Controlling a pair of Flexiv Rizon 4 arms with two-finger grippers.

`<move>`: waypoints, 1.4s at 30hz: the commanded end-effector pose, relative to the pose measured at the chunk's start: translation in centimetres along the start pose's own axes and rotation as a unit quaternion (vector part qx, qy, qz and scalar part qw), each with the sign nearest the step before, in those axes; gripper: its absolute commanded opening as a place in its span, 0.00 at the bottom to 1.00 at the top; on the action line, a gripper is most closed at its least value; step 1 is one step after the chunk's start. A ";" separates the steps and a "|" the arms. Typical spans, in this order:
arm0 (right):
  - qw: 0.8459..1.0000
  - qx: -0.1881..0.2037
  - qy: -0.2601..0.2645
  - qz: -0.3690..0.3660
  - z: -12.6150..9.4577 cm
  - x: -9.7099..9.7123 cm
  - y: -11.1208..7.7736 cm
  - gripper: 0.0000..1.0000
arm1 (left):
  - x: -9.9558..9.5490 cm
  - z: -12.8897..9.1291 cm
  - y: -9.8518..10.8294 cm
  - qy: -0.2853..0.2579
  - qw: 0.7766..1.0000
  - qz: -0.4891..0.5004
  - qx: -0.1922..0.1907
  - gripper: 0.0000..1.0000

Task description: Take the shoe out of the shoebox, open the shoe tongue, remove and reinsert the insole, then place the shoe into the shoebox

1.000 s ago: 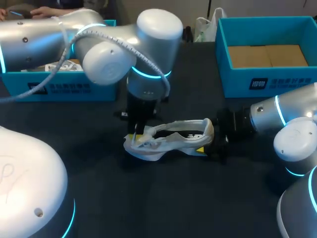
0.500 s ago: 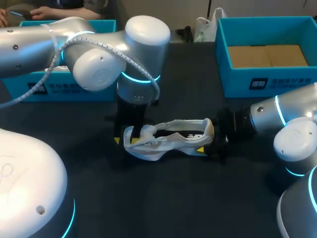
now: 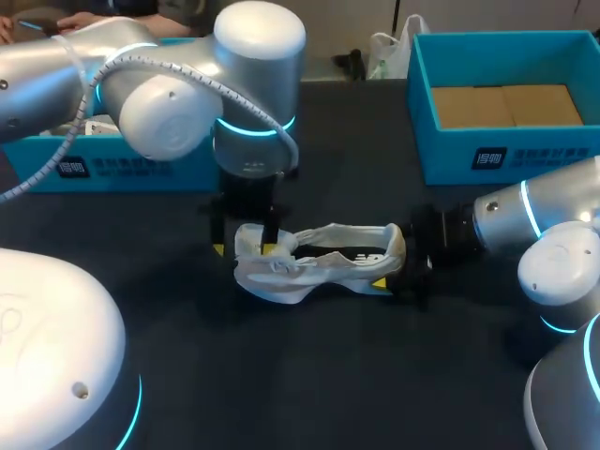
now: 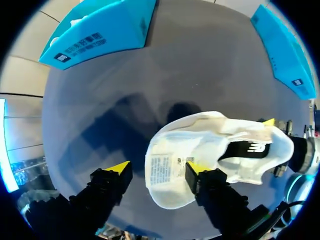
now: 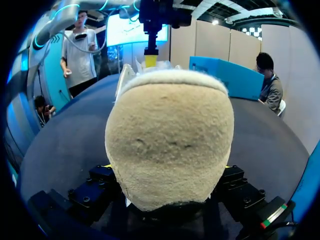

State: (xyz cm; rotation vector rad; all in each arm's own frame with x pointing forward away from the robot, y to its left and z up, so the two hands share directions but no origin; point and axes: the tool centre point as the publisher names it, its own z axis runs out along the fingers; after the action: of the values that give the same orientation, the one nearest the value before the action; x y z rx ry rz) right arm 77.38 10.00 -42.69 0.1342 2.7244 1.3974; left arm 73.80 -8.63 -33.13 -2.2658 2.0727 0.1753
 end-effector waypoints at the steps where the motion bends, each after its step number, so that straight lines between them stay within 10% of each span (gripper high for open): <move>1: 1.000 0.003 0.000 0.000 0.4 0.0 -0.2 0.00 | 0.1 -1.1 0.4 0.007 1.000 0.002 0.013 0.86; 5: 1.000 0.003 0.000 0.000 0.4 0.0 -0.2 0.00 | 0.7 -2.5 0.0 0.017 0.999 0.018 0.029 1.00; 15: 1.000 0.003 0.000 0.000 0.4 0.0 -0.2 0.00 | 2.0 -6.0 -1.7 0.029 0.993 0.107 0.048 1.00; 24: 1.000 0.003 0.000 0.000 0.4 0.0 -0.2 0.00 | 3.9 -9.1 -3.2 0.042 0.934 0.348 0.064 1.00; 33: 1.000 0.003 0.000 0.000 0.4 0.0 -0.2 0.00 | 4.9 -12.3 -4.1 0.060 0.783 0.615 0.070 1.00; 39: 1.000 0.003 0.000 0.000 0.4 0.0 -0.2 0.00 | 6.4 -14.7 -2.7 0.084 0.658 0.735 0.139 1.00; 40: 1.000 0.003 0.000 0.000 0.4 0.0 -0.2 0.00 | 6.6 -14.9 -2.5 0.084 0.638 0.751 0.147 0.92; 42: 1.000 0.003 0.000 0.000 0.4 0.0 -0.2 0.00 | 6.9 -15.1 -2.0 0.088 0.608 0.775 0.149 0.31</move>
State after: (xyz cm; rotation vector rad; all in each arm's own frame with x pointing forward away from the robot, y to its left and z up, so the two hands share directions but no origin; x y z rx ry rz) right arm 77.38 10.00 -42.69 0.1343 2.7245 1.3974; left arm 77.71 -16.92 -19.60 -0.9065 2.9684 -0.1149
